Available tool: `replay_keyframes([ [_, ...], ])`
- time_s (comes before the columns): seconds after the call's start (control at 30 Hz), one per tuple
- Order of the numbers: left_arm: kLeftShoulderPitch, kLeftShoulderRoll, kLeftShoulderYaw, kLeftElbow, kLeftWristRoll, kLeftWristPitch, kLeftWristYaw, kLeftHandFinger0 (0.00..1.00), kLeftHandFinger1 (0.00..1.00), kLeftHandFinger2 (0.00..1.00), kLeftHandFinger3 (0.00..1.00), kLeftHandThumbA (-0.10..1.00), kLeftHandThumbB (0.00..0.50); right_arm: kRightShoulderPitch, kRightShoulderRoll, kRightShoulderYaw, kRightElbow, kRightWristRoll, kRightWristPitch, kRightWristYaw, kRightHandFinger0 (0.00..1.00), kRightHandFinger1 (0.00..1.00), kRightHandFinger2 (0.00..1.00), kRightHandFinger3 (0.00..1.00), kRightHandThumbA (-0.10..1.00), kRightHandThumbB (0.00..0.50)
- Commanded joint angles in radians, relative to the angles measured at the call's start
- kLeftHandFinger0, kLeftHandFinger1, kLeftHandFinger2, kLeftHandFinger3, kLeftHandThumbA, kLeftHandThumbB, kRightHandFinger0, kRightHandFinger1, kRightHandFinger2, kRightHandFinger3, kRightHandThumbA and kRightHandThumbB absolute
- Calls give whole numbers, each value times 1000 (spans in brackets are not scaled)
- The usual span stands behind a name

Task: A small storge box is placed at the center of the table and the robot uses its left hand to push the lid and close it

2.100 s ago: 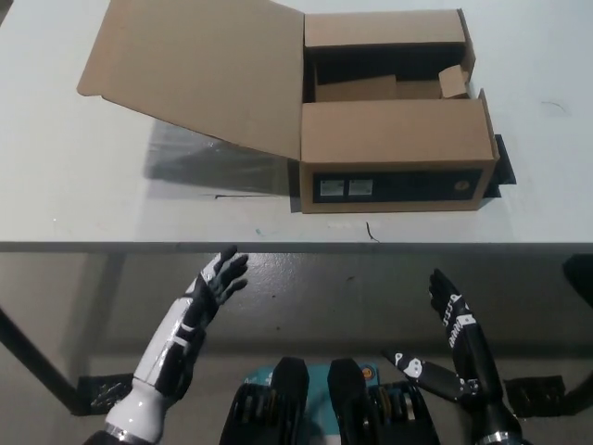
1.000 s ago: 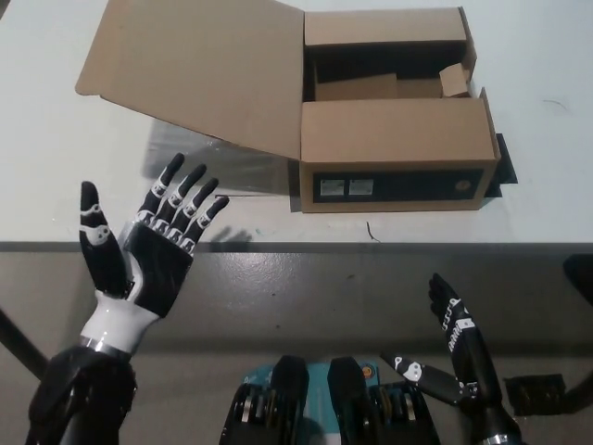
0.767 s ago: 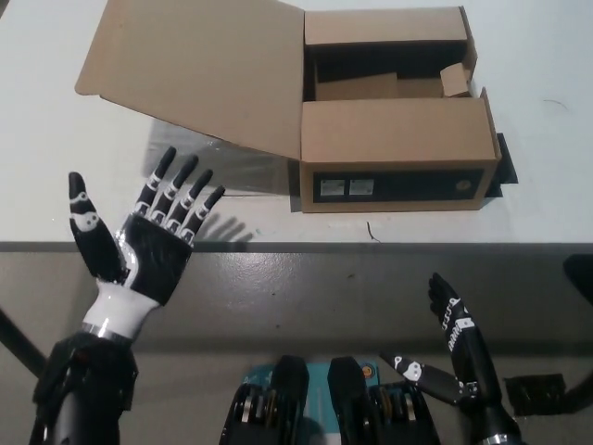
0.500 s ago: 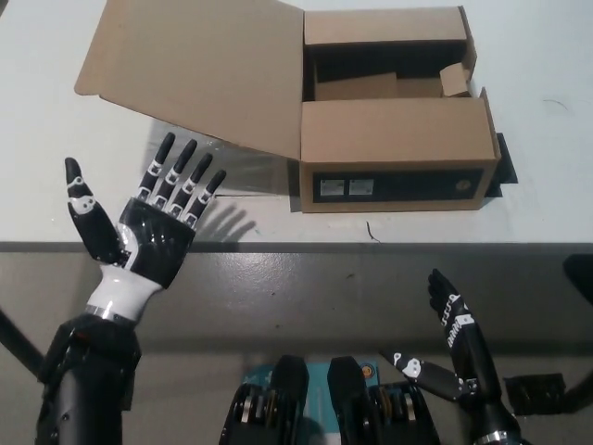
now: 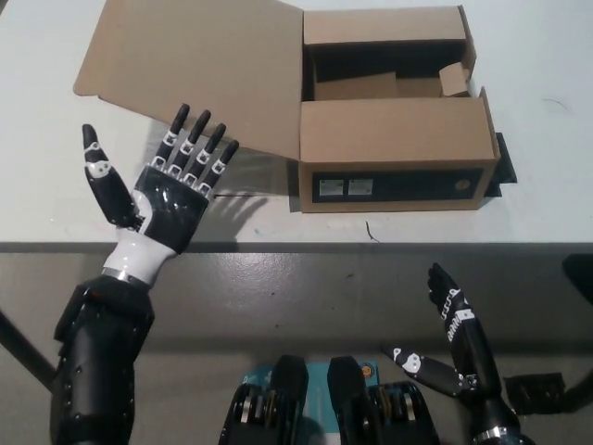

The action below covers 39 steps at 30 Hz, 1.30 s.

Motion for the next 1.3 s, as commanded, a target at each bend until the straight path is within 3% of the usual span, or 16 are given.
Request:
replay_keyframes([
  [0.0,-53,5,5,45,26,-12,-45,1000,1000,1000,1000,1000,407,-29,4,-5,-7,4,-54,0,1000,1000,1000,1000,1000,386],
  [0.4,-10,0,-1,58,51,-4,-97,1000,1000,1000,1000,1000,399,-31,5,-5,-6,-3,-54,-10,1000,1000,1000,1000,1000,391],
  [0.7,197,35,-111,-238,30,98,-191,1000,1000,1000,1000,1000,407,-29,5,-9,-5,8,-54,-5,1000,1000,1000,1000,1000,386],
  [0.9,315,74,-190,-380,-4,129,-185,1000,1000,1000,1000,1000,401,-30,7,-11,1,9,-54,-7,1000,1000,1000,1000,1000,387],
  [1.27,210,84,-161,-149,53,90,-218,1000,1000,1000,1000,1000,389,-24,11,-13,-1,8,-54,-11,1000,1000,1000,1000,1000,394],
])
